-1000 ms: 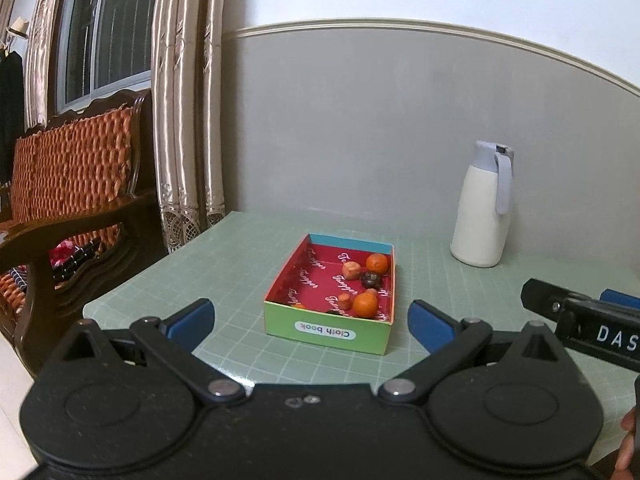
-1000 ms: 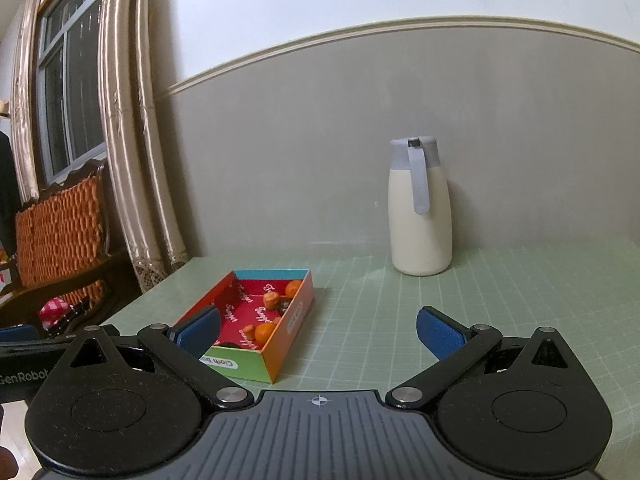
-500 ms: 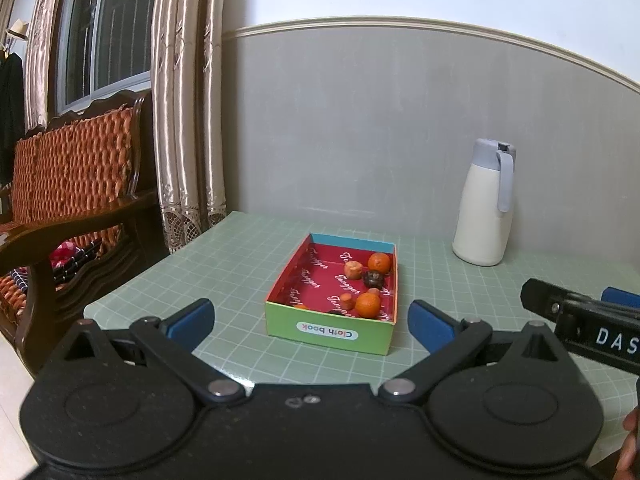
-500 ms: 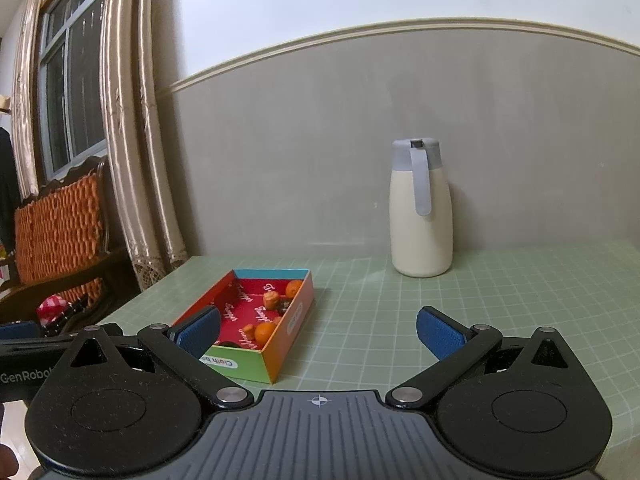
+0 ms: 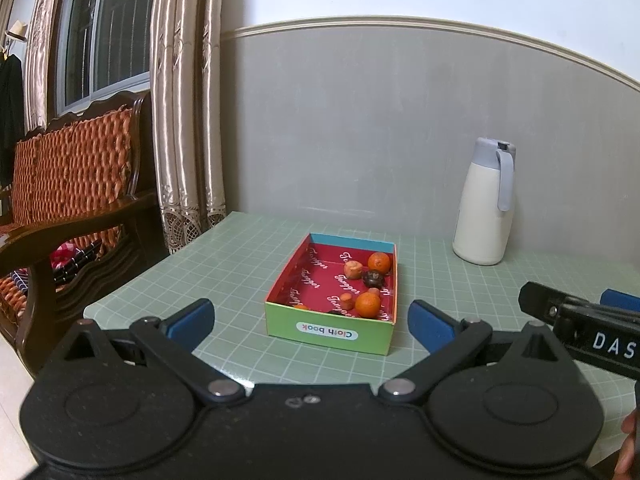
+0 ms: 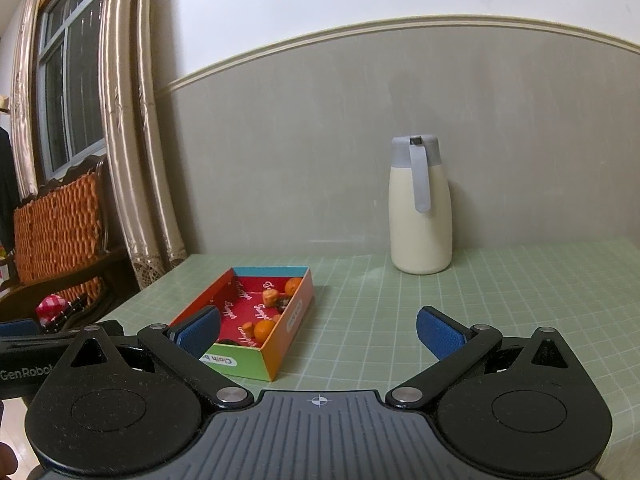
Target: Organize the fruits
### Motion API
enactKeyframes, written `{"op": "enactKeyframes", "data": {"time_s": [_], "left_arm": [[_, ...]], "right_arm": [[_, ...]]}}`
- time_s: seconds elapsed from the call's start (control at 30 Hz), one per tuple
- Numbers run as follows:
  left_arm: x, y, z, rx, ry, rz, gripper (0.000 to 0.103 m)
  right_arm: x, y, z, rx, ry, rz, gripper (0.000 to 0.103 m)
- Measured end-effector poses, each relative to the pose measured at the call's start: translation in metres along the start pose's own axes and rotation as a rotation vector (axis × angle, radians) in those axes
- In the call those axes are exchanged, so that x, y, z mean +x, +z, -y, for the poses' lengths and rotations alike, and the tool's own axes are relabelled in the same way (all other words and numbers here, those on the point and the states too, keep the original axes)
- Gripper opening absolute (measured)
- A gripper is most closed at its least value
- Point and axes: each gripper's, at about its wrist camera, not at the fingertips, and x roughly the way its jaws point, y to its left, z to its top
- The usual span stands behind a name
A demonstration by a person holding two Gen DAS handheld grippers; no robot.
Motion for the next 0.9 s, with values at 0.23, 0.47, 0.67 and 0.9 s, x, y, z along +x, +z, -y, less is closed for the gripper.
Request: {"op": "enactKeyframes", "data": {"time_s": [0.23, 0.47, 0.67, 0.9], "left_arm": [[0.0005, 0.0003, 0.0005, 0.001, -0.001, 0.002, 0.097], [0.0025, 0.0012, 0.0005, 0.002, -0.003, -0.005, 0.097], [0.003, 0.0002, 0.001, 0.018, -0.004, 0.0, 0.097], [0.0001, -0.0035, 0.0063, 0.051, -0.023, 0.024, 0.092]], "right_arm": [[-0.0013, -0.0002, 0.001, -0.001, 0.001, 0.0, 0.103], [-0.0006, -0.0006, 0.0021, -0.005, -0.014, 0.002, 0.103], [0.0008, -0.0025, 0.0021, -0.011, -0.027, -0.004, 0.103], [0.0008, -0.0031, 0.0018, -0.015, -0.029, -0.002, 0.103]]}}
